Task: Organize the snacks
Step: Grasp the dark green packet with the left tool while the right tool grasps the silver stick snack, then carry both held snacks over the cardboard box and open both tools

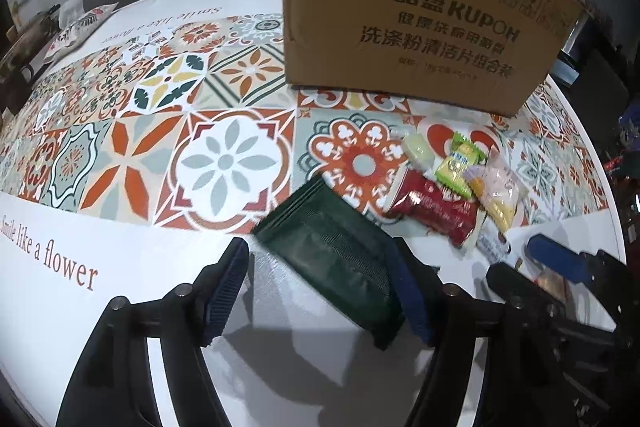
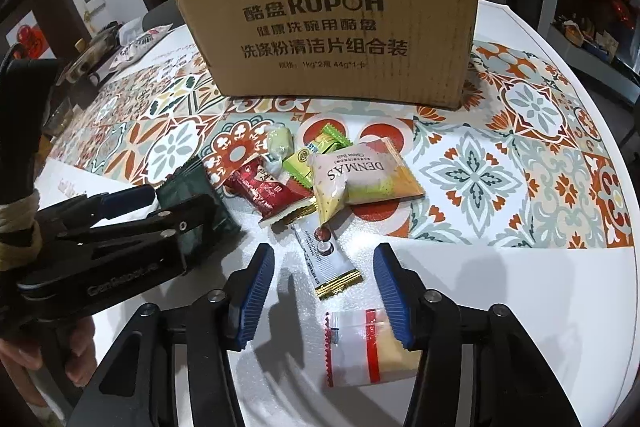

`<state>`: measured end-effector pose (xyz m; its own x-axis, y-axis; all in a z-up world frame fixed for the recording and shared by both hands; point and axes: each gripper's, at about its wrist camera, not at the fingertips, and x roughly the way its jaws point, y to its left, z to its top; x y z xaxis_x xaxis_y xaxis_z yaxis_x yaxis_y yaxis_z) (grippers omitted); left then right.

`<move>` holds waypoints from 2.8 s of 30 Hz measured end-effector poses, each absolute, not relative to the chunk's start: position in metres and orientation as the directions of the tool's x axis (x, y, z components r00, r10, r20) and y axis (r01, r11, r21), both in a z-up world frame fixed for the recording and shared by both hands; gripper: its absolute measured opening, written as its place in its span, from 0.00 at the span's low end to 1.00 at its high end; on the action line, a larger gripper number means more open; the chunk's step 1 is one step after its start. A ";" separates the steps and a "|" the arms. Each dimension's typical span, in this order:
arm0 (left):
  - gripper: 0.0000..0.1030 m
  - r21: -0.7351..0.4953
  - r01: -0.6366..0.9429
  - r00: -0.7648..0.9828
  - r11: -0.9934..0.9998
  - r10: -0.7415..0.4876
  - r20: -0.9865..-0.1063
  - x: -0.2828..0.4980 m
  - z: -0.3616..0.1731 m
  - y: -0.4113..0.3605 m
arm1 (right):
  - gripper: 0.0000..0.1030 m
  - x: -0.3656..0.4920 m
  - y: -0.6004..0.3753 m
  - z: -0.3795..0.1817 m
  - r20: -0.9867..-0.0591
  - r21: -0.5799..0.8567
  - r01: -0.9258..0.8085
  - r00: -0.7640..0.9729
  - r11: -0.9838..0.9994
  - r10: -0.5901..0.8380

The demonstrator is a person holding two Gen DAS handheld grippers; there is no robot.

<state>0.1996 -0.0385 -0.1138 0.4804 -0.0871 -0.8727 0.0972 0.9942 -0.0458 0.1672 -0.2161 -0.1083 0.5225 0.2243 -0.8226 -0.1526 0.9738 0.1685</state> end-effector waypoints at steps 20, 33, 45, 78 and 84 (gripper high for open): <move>0.67 -0.063 0.090 0.461 0.994 -0.098 -0.882 0.202 -0.118 -0.045 | 0.45 0.173 -0.211 -0.113 -0.824 0.148 -0.172 0.523 0.974 0.217; 0.45 -0.098 0.093 0.470 0.991 -0.131 -0.873 0.198 -0.116 -0.033 | 0.20 0.172 -0.200 -0.114 -0.829 0.128 -0.195 0.518 0.972 0.213; 0.45 -0.094 0.159 0.550 0.983 -0.168 -0.818 0.175 -0.083 -0.034 | 0.20 0.151 -0.202 -0.083 -0.789 0.151 -0.193 0.568 0.970 0.236; 0.45 -0.018 0.332 0.686 0.943 -0.255 -0.681 0.225 0.051 -0.049 | 0.20 0.191 -0.219 0.050 -0.610 0.139 -0.168 0.762 0.976 0.218; 0.45 -0.002 0.350 0.694 0.937 -0.260 -0.671 0.240 0.063 -0.054 | 0.20 0.202 -0.220 0.062 -0.605 0.118 -0.172 0.768 0.978 0.208</move>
